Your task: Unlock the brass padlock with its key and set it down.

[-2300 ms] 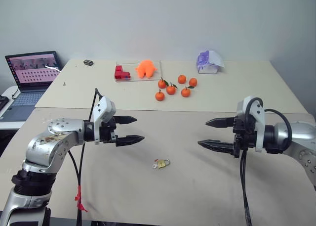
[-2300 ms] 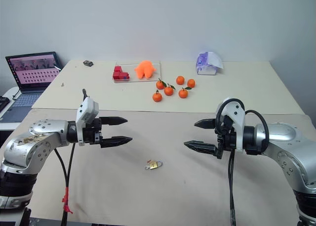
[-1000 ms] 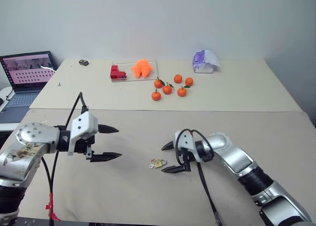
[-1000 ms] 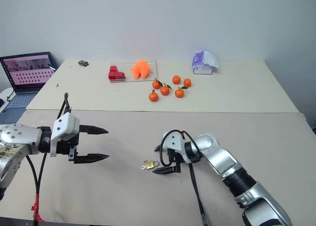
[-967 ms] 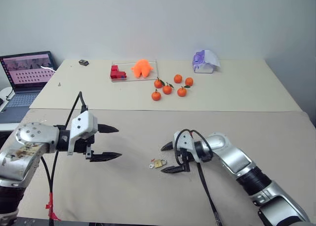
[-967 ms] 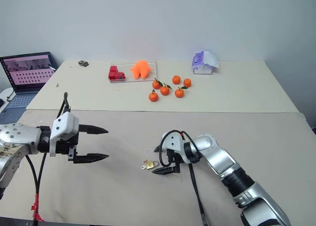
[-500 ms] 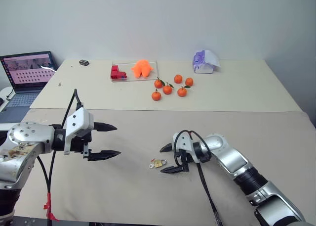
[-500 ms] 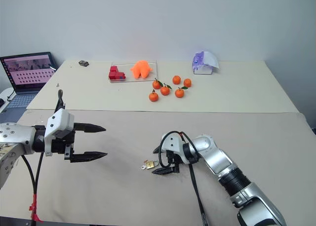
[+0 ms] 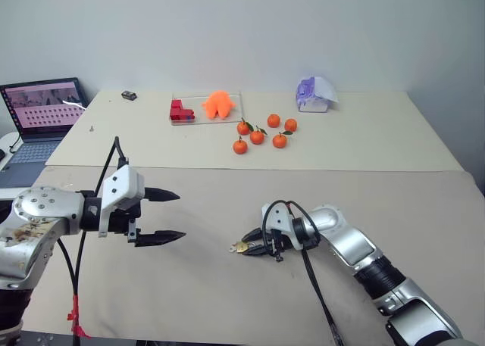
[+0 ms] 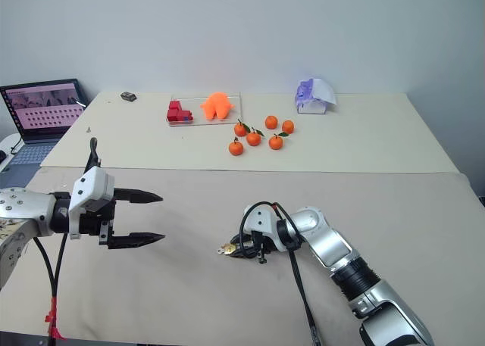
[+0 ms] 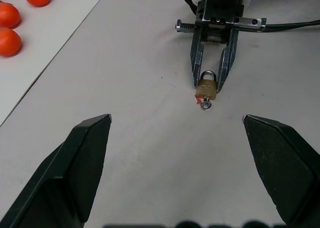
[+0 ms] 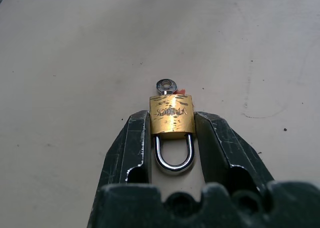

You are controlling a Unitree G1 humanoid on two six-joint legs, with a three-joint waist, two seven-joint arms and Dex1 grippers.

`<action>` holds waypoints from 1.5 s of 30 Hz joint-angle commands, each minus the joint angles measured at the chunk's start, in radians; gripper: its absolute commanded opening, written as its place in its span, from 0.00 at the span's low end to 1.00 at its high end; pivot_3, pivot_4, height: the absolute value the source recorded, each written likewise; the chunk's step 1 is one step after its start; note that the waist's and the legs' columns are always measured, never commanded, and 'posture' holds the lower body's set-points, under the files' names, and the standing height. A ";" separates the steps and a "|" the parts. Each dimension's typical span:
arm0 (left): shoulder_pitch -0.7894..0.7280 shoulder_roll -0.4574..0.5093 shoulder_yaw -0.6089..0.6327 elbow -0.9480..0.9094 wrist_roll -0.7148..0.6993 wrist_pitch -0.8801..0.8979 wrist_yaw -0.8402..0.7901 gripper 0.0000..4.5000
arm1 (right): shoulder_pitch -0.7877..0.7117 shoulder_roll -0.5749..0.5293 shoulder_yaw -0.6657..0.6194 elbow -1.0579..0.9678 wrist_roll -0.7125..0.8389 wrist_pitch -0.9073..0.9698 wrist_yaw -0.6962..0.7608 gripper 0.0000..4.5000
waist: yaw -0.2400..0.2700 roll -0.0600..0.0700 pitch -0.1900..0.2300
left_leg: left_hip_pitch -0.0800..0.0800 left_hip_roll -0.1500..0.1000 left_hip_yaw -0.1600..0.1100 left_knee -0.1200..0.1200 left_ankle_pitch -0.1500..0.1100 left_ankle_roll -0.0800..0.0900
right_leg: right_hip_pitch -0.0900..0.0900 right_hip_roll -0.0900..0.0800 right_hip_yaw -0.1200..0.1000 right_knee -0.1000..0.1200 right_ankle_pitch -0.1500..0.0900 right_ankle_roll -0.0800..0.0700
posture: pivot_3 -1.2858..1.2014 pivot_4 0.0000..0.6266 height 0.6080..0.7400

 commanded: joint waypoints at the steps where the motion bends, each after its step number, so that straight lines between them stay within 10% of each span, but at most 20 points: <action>1: -0.045 -0.010 -0.004 0.020 -0.015 0.026 0.020 1.00 | -0.050 -0.021 -0.060 -0.079 0.009 0.004 0.005 0.20 | 0.001 0.000 0.000 | 0.000 0.000 0.000 0.000 0.000 0.000 | 0.000 0.000 0.000 0.000 0.000 0.000 | 0.52 0.24 0.61; 20: -0.372 -0.444 -0.062 0.202 -0.347 0.747 0.366 1.00 | 0.010 -0.096 -0.239 -0.273 -0.263 -0.341 -0.391 0.20 | 0.023 0.002 -0.002 | -0.004 -0.002 -0.006 0.003 0.000 0.000 | 0.001 0.000 -0.001 0.000 0.000 0.001 | 0.52 0.24 0.61; 45: -0.477 -0.426 -0.118 0.274 -0.379 0.754 0.282 0.94 | 0.079 -0.121 -0.323 -0.480 -0.225 -0.220 -0.377 0.20 | 0.023 0.003 -0.002 | 0.001 -0.004 -0.009 -0.002 0.007 -0.011 | 0.003 0.001 -0.001 0.000 -0.002 0.005 | 0.52 0.24 0.61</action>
